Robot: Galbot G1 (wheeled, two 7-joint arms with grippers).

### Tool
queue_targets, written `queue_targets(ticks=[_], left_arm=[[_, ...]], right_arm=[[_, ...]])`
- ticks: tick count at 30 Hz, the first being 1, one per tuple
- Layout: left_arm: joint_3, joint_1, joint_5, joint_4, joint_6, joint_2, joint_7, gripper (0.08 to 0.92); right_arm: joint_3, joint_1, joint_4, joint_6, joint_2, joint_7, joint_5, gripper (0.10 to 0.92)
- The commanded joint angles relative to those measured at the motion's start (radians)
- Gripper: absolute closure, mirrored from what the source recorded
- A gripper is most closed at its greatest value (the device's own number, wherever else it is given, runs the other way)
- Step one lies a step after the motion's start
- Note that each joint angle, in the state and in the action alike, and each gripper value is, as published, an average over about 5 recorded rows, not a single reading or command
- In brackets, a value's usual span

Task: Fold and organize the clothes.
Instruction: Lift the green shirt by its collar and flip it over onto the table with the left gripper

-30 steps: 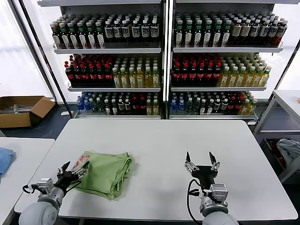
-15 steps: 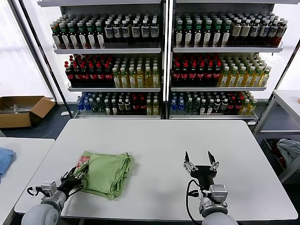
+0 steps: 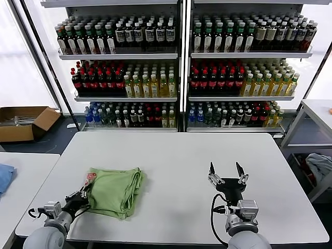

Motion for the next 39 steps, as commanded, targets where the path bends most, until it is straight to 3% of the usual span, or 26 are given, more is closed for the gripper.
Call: queue_targets(ticks=[1, 8, 14, 22, 30, 32, 35, 39], left_arm=[[-0.236, 0.024, -0.083, -0.045, 0.004, 0.175, -0.043, 0.896], [-0.404, 0.035, -0.128, -0.015, 0.01, 0.339, -0.049, 0.896], [-0.42, 0.043, -0.099, -0.062, 0.008, 0.347, -0.046, 0.896], [-0.215, 0.087, -0.029, -0.251, 0.01, 0.164, -0.052, 0.896], [0.229, 0.066, 0.072, -0.569, 0.094, -0.084, -0.195, 0.896], [0.356, 0.053, 0.152, -0.568, 0.102, -0.13, -0.201, 0.896], [0.498, 0.027, 0.263, -0.468, 0.098, -0.187, -0.19, 0.896], [0.569, -0.029, 0.307, -0.315, 0.098, -0.231, -0.184, 0.896]], right_arm=[[0.011, 0.014, 0.011, -0.015, -0.002, 0.007, 0.016, 0.203], [0.005, 0.021, 0.006, -0.011, 0.005, 0.006, 0.025, 0.203], [0.001, 0.022, 0.006, -0.009, 0.011, 0.007, 0.025, 0.203], [0.018, -0.025, -0.005, 0.013, 0.02, 0.005, 0.012, 0.203], [0.065, -0.098, -0.003, 0.032, 0.03, 0.002, -0.021, 0.203], [0.07, -0.11, -0.003, 0.032, 0.037, 0.002, -0.033, 0.203], [0.069, -0.123, -0.004, 0.034, 0.052, 0.003, -0.054, 0.203], [0.054, -0.14, -0.008, 0.038, 0.084, 0.001, -0.088, 0.203]])
